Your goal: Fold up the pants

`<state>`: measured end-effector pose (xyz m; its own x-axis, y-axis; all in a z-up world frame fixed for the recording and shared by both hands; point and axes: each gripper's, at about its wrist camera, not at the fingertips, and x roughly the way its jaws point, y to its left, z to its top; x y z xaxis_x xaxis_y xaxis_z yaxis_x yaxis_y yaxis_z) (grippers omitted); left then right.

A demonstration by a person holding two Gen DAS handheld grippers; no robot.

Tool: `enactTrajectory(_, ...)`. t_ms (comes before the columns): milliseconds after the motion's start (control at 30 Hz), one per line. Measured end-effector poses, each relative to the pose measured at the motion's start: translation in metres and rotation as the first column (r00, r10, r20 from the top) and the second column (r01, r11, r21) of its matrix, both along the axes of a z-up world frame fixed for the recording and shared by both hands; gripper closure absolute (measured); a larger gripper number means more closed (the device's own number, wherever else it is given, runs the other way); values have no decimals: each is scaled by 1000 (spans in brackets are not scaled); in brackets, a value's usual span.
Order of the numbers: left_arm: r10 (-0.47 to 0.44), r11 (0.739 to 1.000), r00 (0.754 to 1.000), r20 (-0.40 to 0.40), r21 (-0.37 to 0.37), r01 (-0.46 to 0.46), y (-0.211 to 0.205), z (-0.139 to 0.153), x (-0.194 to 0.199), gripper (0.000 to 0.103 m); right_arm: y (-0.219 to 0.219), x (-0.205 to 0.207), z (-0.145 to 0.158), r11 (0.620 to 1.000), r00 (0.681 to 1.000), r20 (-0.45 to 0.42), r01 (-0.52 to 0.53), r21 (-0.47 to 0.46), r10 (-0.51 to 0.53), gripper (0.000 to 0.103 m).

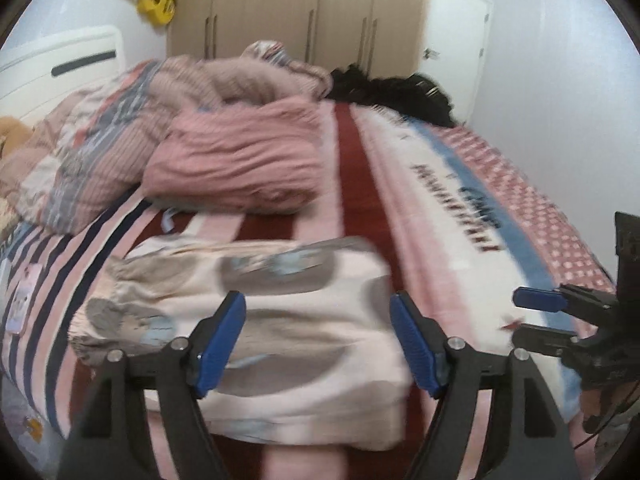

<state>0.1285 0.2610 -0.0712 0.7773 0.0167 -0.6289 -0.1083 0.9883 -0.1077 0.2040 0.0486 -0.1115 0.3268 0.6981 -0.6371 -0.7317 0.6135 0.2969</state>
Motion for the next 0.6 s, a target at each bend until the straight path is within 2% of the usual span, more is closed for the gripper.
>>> enactTrajectory(200,-49,999,992,119,16,47,-68,28,-21,22,-64,-23,24,996,989,123,84,23,-86,34)
enactTrajectory(300,-43,999,981,188,16,41,-100,42,-34,19,-99,-39,38,990,971,194,133,41,-139,33)
enactTrajectory(367,-38,999,971,235,17,35,-118,49,-45,15,-124,-52,48,983,952,247,172,63,-182,31)
enactTrajectory(433,-28,999,957,288,27,21,-136,56,-56,10,-145,-66,56,974,927,297,209,92,-227,19)
enactTrajectory(567,-22,999,933,359,51,4,-164,65,-74,7,-180,-93,69,958,877,385,263,116,-288,15)
enactTrajectory(600,-20,999,927,375,47,2,-171,66,-79,7,-184,-99,72,954,866,402,274,119,-299,11)
